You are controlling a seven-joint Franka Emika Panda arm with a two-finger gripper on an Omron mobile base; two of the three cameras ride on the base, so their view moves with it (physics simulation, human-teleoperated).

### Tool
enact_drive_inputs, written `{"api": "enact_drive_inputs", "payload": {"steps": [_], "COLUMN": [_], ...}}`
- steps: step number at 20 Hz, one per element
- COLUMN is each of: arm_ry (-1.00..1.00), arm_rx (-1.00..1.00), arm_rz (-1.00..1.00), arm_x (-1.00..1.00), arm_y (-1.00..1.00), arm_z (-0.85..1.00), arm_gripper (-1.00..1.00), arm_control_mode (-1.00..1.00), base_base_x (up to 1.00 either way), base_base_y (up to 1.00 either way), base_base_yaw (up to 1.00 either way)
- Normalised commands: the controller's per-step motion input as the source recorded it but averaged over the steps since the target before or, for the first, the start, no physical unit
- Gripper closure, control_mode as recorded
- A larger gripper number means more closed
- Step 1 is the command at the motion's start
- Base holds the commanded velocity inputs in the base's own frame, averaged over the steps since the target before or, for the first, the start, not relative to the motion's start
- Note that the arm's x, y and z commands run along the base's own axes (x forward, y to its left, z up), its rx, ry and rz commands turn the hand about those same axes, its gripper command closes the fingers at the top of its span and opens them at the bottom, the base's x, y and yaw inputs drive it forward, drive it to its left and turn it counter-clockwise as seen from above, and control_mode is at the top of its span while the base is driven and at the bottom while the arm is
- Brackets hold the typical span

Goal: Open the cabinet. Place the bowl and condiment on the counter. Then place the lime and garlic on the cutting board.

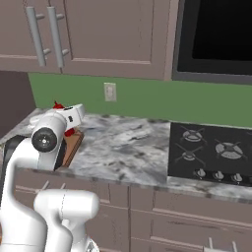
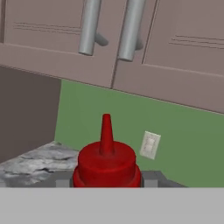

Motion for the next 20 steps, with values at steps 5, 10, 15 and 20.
{"api": "enact_drive_inputs", "payload": {"steps": [5,10,15,20], "arm_ry": [0.00,0.00,0.00,0.00], "arm_rx": [0.00,0.00,0.00,0.01], "arm_rz": [0.00,0.00,0.02,0.06], "arm_x": [0.00,0.00,0.14,0.27], "arm_y": [0.00,0.00,0.00,-0.01], "arm_z": [0.00,0.00,-0.04,-0.14], "arm_gripper": [1.00,1.00,1.00,1.00], "arm_control_mode": [1.00,1.00,-1.00,-1.00], "base_base_x": [0.25,0.01,0.00,0.00], "base_base_y": [-0.03,0.00,0.00,0.00], "base_base_yaw": [0.07,0.00,0.00,0.00]}}
